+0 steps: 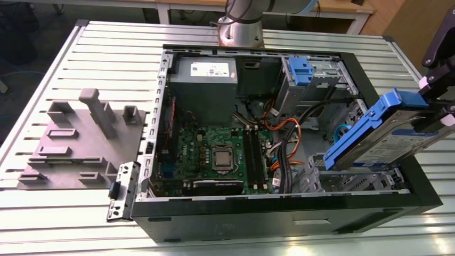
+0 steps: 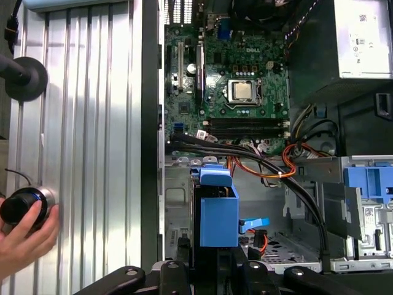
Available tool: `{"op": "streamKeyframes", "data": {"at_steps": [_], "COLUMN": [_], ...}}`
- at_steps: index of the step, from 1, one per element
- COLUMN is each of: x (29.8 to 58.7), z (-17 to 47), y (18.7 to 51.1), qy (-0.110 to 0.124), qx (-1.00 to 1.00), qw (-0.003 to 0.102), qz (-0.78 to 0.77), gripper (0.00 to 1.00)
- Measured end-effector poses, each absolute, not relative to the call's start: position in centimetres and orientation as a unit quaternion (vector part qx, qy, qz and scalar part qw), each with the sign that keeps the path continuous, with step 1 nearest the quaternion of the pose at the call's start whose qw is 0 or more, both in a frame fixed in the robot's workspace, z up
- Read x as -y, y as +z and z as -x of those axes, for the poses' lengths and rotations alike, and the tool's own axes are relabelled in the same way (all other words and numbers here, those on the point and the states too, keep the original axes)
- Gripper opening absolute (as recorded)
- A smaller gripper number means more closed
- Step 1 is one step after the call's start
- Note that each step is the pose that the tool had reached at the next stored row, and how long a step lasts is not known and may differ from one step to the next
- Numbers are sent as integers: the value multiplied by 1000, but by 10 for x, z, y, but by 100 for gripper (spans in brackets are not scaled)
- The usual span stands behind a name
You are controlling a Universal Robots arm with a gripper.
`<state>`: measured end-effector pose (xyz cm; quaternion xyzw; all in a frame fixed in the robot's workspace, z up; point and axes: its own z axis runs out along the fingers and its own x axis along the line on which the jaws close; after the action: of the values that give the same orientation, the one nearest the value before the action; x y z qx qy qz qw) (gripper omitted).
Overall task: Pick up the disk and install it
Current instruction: 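Pick up the disk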
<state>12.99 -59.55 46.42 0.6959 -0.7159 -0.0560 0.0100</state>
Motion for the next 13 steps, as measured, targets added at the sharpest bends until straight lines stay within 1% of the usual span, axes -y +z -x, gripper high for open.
{"op": "streamKeyframes", "data": {"at_steps": [13], "x": [594], "z": [-130], "y": [462], "qy": [-56], "qx": [716], "qw": [10], "qz": [-696], "gripper": [35]}}
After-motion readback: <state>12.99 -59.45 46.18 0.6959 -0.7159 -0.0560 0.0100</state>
